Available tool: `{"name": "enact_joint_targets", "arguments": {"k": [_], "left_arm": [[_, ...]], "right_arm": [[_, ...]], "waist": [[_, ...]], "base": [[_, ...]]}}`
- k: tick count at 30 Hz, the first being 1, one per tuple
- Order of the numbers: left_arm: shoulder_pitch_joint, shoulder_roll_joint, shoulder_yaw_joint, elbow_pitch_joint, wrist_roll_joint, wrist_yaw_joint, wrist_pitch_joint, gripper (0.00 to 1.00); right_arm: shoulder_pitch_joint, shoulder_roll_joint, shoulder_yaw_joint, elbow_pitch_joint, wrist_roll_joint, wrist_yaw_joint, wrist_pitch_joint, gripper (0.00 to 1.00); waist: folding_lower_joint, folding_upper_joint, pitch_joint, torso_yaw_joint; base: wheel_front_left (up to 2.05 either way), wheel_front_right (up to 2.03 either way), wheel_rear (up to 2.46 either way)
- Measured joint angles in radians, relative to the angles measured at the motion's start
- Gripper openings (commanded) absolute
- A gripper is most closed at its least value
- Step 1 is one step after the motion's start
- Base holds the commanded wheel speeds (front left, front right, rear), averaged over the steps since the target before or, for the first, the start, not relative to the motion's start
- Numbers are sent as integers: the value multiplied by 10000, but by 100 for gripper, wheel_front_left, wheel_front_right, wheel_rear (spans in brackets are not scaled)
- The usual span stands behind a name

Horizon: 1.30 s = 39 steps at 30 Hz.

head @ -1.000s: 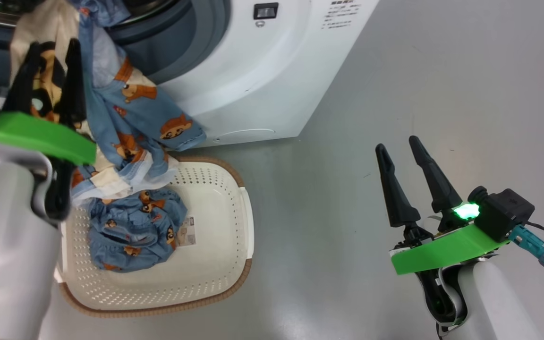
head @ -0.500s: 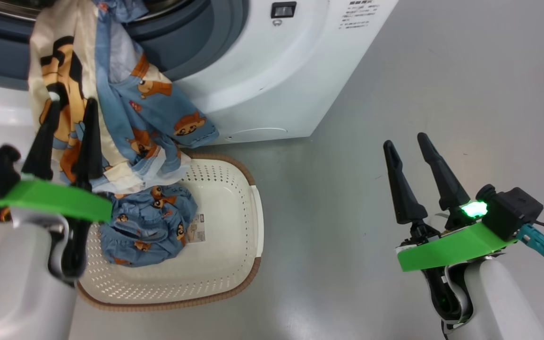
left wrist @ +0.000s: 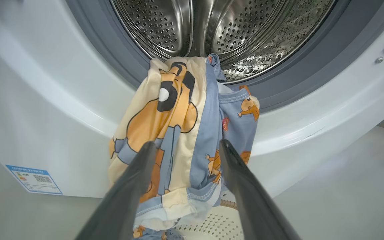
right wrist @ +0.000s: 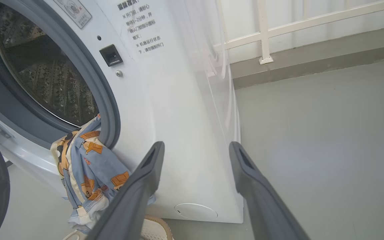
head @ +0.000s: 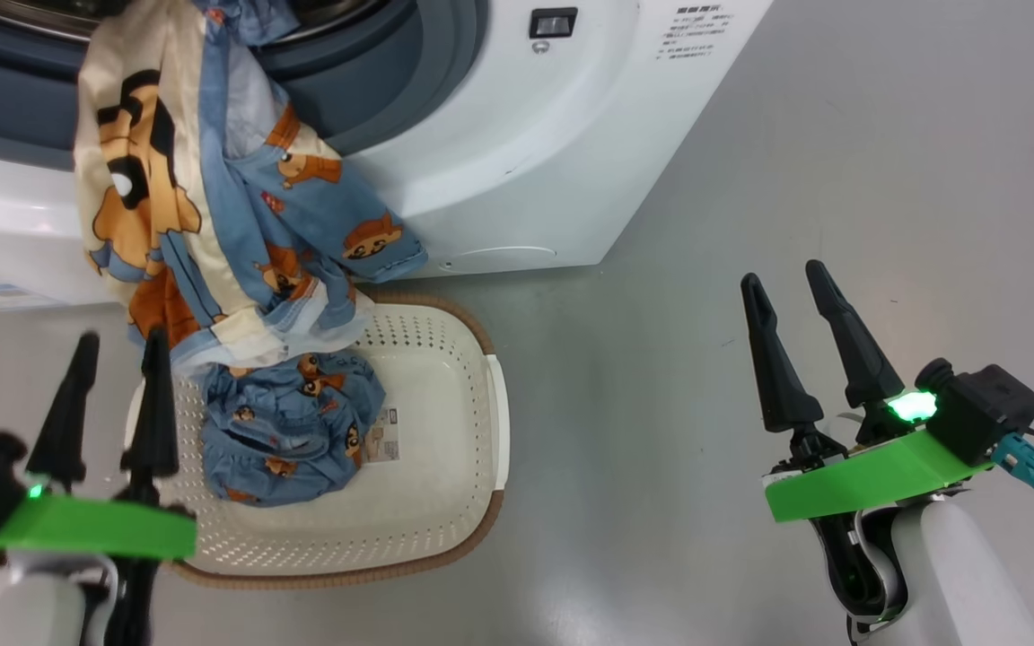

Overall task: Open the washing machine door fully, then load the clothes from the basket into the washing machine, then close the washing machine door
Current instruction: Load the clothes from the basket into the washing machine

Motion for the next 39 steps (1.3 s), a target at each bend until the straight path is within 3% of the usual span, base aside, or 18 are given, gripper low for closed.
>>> {"name": "enact_joint_targets", "arguments": {"k": [9,17,39], "left_arm": [[704,-196,244,-520,130,0,0,100],[586,-153,-272,144,-50,0,0,100],[-3263,293,-2633,5331,-1137,0,0,100]], "right_arm": [[12,-2,-10,-40,0,0,0,100],[10,8,-8,-56,0,0,0,100],[-266,54,445,25,-2,0,0,100]], "waist": [[0,0,11,-51],[0,0,106,-83],[0,0,714,-391]], "base": [[0,0,0],[0,0,0],[0,0,0]]}}
